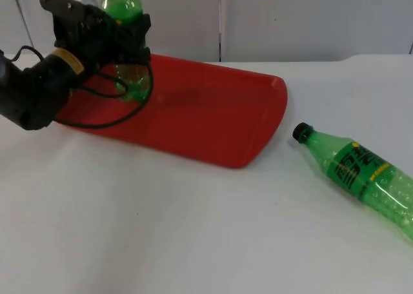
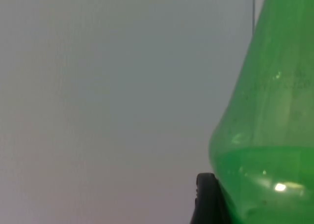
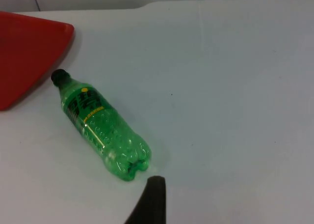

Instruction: Place the bottle upright on the tray.

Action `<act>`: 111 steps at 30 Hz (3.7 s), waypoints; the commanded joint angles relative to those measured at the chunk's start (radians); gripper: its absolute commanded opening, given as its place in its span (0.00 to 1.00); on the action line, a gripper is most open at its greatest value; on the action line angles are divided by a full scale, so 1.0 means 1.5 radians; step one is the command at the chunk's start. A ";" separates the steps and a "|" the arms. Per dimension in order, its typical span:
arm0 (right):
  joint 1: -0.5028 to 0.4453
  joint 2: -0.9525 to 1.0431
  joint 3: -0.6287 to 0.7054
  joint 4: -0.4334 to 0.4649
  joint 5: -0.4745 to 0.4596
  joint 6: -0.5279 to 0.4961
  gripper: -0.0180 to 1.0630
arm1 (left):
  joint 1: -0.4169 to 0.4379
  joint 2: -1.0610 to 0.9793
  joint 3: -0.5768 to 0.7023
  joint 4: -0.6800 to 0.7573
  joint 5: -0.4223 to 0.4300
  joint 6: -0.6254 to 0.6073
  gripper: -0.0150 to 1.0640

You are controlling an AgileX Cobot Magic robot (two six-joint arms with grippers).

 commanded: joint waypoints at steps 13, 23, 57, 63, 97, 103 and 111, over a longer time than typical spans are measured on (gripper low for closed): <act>-0.003 -0.003 0.001 0.001 -0.004 0.002 0.77 | -0.001 0.022 -0.013 0.040 -0.020 -0.001 0.19; -0.003 -0.003 0.001 0.001 -0.004 0.002 0.77 | -0.001 0.022 -0.013 0.053 -0.022 -0.001 0.75; -0.003 -0.003 0.001 0.001 -0.004 0.002 0.77 | 0.025 0.003 0.047 0.085 -0.039 0.007 0.99; -0.003 -0.003 0.001 0.001 -0.004 0.002 0.77 | 0.040 -0.009 0.081 0.139 -0.039 0.002 0.99; -0.003 -0.003 0.001 0.001 -0.004 0.002 0.77 | 0.092 -0.372 0.475 0.144 0.009 -0.025 0.99; -0.003 -0.003 0.001 0.001 -0.004 0.002 0.77 | 0.092 -0.526 0.476 0.249 0.178 -0.162 0.99; -0.003 -0.003 0.001 0.001 -0.004 0.002 0.77 | 0.092 -0.721 0.476 0.295 0.388 -0.324 0.99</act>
